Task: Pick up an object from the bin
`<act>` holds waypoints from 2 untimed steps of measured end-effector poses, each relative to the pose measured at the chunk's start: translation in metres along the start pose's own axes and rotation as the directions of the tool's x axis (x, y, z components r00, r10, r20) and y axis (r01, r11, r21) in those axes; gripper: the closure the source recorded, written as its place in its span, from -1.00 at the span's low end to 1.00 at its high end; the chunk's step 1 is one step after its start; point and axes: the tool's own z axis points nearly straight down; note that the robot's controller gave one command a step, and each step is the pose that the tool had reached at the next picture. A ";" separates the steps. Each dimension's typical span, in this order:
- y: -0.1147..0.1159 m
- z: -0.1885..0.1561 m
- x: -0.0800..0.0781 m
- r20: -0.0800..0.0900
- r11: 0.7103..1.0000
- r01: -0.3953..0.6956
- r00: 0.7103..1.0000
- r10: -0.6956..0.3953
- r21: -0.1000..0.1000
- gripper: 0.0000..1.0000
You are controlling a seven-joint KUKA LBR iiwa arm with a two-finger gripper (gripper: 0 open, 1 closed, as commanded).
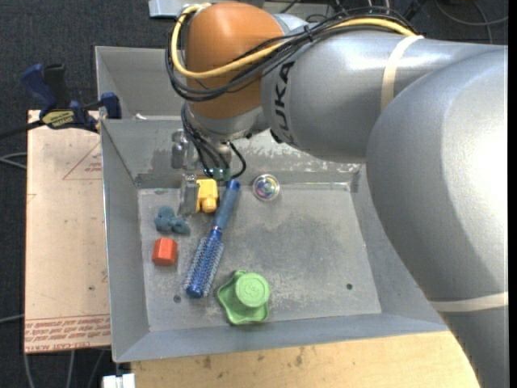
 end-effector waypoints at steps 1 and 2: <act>-0.038 0.113 0.010 0.017 0.956 0.293 0.956 -0.293 -0.001 -1.00; -0.077 0.118 0.053 0.006 0.681 0.732 0.681 -0.732 0.005 -1.00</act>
Offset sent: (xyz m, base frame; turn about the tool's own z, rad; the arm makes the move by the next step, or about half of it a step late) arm -0.0127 -0.0401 -0.1150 -0.2999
